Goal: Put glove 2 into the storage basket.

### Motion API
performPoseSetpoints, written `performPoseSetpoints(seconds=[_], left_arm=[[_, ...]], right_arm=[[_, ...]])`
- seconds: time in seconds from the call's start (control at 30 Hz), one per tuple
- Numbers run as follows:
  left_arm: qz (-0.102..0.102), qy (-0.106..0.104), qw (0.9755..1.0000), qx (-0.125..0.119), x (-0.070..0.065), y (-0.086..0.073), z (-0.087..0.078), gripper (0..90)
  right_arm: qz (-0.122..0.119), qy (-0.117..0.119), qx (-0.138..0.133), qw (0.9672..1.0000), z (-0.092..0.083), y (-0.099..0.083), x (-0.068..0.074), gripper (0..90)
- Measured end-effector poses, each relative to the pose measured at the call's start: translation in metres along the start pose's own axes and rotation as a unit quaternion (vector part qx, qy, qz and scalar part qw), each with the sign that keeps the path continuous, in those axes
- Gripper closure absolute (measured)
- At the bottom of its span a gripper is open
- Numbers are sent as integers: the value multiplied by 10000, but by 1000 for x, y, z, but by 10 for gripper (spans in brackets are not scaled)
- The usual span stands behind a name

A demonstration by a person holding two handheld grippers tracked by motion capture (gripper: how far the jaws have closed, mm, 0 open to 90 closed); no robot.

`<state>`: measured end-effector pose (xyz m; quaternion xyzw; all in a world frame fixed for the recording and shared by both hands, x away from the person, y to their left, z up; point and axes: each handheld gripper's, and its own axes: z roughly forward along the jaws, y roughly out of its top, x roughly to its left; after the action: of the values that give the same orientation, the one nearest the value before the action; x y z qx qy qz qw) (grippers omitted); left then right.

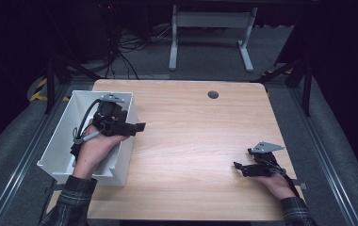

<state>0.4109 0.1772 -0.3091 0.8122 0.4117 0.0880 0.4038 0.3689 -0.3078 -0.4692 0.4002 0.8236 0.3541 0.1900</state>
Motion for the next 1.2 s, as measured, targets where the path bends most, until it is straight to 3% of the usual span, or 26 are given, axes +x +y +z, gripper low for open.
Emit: performPoseSetpoints(seconds=[0.33, 0.7, 1.2], left_arm=[[267, -174, 9994, 93, -31, 0, 24, 99], [483, -395, 9979, 163, -66, -8, 62, 97], [778, -514, 9951, 342, -85, -38, 104, 97]], right_arm=[[-1, 0, 0, 10000, 0, 0, 0, 152], [-6, 0, 2, 10000, 0, 0, 0, 152], [-6, 0, 2, 10000, 0, 0, 0, 152]])
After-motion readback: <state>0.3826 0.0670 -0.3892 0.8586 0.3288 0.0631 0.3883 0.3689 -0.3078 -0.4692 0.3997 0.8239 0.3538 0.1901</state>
